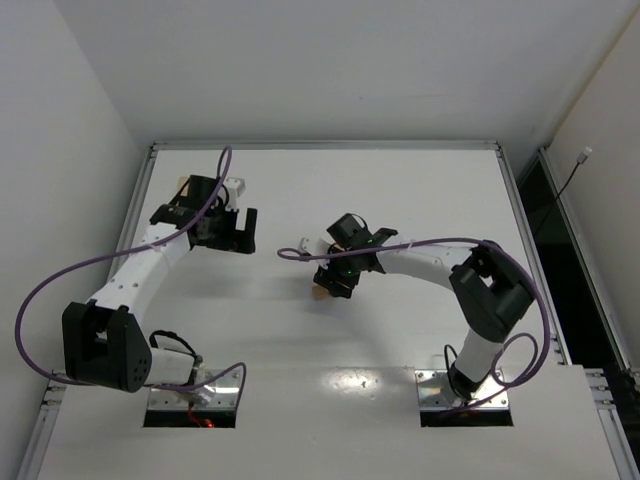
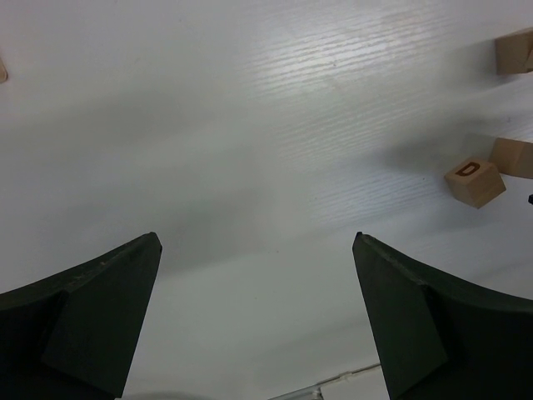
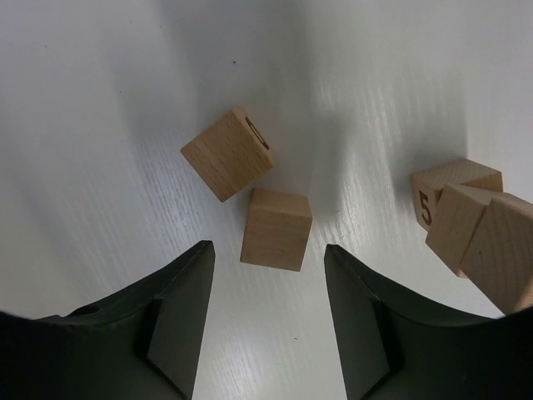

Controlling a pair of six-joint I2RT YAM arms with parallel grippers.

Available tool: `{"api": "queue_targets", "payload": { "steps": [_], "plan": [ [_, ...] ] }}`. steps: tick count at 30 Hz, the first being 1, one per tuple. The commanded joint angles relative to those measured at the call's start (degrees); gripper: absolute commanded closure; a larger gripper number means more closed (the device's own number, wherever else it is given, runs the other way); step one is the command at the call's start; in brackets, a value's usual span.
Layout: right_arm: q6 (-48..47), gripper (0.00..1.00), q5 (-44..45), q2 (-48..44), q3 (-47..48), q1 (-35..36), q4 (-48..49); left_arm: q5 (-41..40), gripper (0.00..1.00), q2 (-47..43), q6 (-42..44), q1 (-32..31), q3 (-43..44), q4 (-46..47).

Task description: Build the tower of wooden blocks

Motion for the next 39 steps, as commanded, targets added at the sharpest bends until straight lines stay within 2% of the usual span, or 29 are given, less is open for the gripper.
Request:
{"api": "queue_targets", "payload": {
  "steps": [1, 12, 14, 17, 18, 19, 20, 24, 28, 34, 35, 39],
  "plan": [
    [0.9, 0.48, 0.9, 1.2, 2.8, -0.3, -0.9, 1.2, 0.00, -0.3, -0.5, 0.8, 2.2, 0.8],
    [1.5, 0.48, 2.1, 4.4, 5.1, -0.3, -2.1, 1.7, 0.00, 0.2, -0.5, 1.3, 2.2, 0.8],
    [2.0, 0.52, 2.1, 5.0, 5.7, -0.3, -2.6, 1.7, 0.00, 0.2, -0.5, 1.3, 2.2, 0.8],
    [2.0, 0.70, 2.1, 5.6, 6.2, -0.3, -3.1, 1.7, 0.00, 0.8, -0.5, 1.3, 2.2, 0.8],
    [2.0, 0.84, 2.1, 5.6, 6.2, -0.3, -3.1, 1.7, 0.00, 0.8, -0.5, 1.8, 2.2, 0.8],
    [2.0, 0.90, 2.1, 6.1, 6.2, -0.3, -3.1, 1.7, 0.00, 0.8, -0.5, 1.8, 2.2, 0.8],
    [2.0, 1.00, 2.1, 6.1, 6.2, -0.3, -3.7, 1.7, 0.00, 0.8, -0.5, 1.8, 2.2, 0.8],
    [1.5, 1.00, 2.1, 3.8, 5.5, -0.3, -3.7, 2.4, 0.00, 0.8, -0.5, 1.8, 1.7, 1.4],
    [-1.8, 1.00, -3.0, -2.5, 3.4, -0.3, -7.0, 3.1, 0.00, 0.8, -0.5, 1.8, 0.5, 1.4],
    [-15.0, 1.00, -12.5, -14.7, 5.0, -2.1, -21.1, 3.1, 0.00, -0.3, 0.1, 1.8, -0.7, 2.0],
    [-18.7, 1.00, -13.7, -15.6, 6.1, -3.0, -26.3, 3.1, 0.00, -0.3, 0.1, 1.8, -0.7, 2.0],
    [-22.1, 1.00, -15.5, -15.4, 12.9, -4.8, -34.4, 2.5, 0.00, -0.3, 0.1, 1.8, -0.7, 2.5]
  ]
}}
